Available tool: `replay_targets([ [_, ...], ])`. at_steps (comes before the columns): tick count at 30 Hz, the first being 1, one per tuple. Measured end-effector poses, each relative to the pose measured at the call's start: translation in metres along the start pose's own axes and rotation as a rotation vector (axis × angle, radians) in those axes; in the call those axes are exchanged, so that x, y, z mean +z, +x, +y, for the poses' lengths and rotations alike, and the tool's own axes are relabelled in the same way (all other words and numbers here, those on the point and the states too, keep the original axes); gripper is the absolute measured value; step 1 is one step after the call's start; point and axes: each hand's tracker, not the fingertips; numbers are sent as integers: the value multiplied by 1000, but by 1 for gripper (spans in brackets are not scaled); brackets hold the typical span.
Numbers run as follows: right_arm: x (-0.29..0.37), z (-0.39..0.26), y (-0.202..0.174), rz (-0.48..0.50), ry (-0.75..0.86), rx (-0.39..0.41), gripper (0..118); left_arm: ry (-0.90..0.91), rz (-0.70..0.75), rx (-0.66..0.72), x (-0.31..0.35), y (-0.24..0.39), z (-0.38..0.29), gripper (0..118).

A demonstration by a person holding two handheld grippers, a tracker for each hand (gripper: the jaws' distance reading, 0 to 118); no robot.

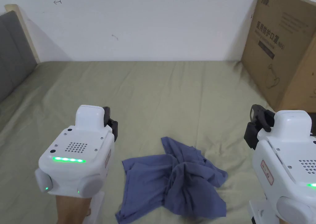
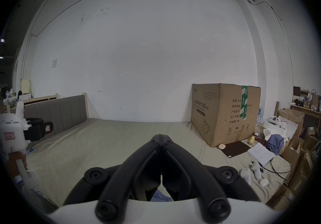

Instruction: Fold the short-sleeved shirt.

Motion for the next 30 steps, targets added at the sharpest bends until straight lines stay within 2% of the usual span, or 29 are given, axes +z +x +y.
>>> replay_targets([
  [4,-3,-8,1,-1,-20,2,0,-211,-59,112,-18,-6,-19,0],
  [10,-10,-22,3,1,-68,-3,0,-536,-91,216,-40,-2,-89,1],
  [11,-11,-25,3,1,-75,0,0,-584,-108,246,-43,-3,-103,13],
  [14,-15,-33,6,4,-100,2,0,-698,-132,306,-46,0,-138,82],
  [15,-16,-36,6,5,-109,1,0,-718,-117,302,-48,1,-146,88],
  [16,-18,-39,7,7,-119,-2,0,-743,-101,295,-48,3,-155,89],
  [23,-33,-63,25,6,-174,-2,0,-822,-26,232,-52,18,-200,87],
  [25,-36,-68,29,4,-189,-4,0,-850,-27,209,-57,24,-209,70],
  [27,-41,-75,33,1,-207,-4,0,-854,-27,173,-58,31,-215,60],
  [28,-44,-78,35,-1,-219,-5,0,-828,-32,142,-56,32,-212,47],
  [29,-49,-83,38,-3,-239,-8,0,-823,-44,136,-54,34,-209,17],
  [30,-54,-88,41,-4,-270,-14,0,-805,-60,135,-53,33,-205,6],
])
